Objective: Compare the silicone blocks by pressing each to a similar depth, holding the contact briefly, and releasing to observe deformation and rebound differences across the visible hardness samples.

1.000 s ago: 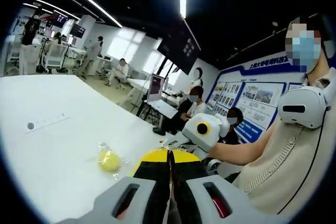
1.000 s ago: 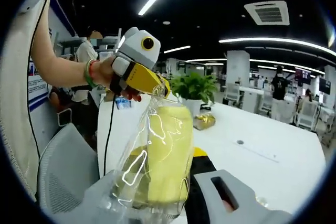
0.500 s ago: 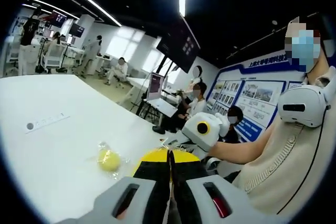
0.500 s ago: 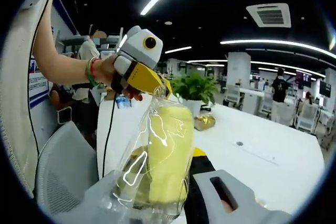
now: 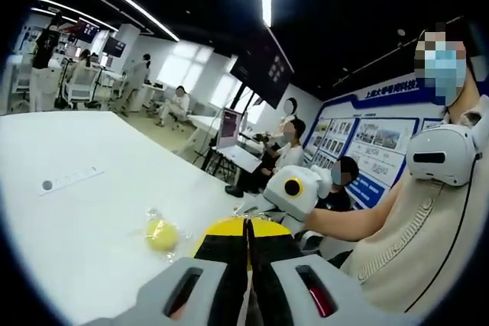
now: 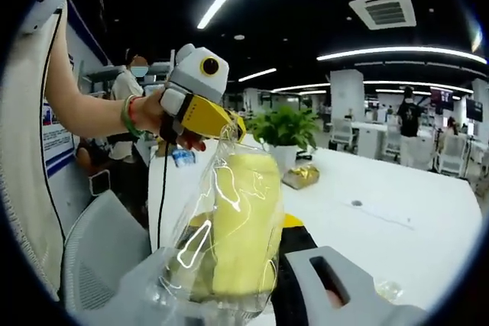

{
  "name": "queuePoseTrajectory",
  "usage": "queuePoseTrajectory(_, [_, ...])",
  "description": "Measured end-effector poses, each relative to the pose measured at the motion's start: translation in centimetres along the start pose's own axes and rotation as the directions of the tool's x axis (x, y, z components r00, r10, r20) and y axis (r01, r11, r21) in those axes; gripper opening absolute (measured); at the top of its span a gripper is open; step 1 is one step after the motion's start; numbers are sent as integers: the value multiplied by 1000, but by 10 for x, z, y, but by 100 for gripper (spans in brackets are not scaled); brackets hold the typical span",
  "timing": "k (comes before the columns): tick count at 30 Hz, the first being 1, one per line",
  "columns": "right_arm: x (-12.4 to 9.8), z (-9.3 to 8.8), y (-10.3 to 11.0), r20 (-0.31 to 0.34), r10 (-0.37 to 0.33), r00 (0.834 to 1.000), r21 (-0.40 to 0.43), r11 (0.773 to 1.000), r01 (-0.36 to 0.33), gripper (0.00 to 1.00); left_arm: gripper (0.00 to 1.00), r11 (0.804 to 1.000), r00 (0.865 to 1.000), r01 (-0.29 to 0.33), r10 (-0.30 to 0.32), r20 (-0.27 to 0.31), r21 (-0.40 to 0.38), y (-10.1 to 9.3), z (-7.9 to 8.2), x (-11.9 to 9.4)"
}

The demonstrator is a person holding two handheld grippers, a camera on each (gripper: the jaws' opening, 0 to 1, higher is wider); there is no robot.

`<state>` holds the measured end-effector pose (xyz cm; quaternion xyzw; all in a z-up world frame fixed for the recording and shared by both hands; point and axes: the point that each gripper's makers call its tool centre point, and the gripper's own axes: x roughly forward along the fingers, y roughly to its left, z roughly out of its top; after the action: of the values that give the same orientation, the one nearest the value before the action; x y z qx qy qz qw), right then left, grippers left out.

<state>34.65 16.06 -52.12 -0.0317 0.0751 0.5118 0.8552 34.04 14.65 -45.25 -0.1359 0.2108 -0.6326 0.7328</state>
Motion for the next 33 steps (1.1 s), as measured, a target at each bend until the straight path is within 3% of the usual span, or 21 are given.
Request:
queuePoseTrajectory(4, [0, -2, 0, -3, -8, 1000, -19, 1000, 8, 17, 0, 1000, 1000, -13, 13, -9, 0, 1, -2, 2])
queuePoseTrajectory(19, [-1, -11, 3, -54, 15, 998, 59, 998, -12, 25, 0, 999, 1000, -12, 11, -15, -30, 1, -2, 3])
queuePoseTrajectory(33, [-1, -13, 0, -60, -20, 998, 76, 997, 24, 51, 0, 999, 1000, -17, 16, -24, -36, 1, -6, 0])
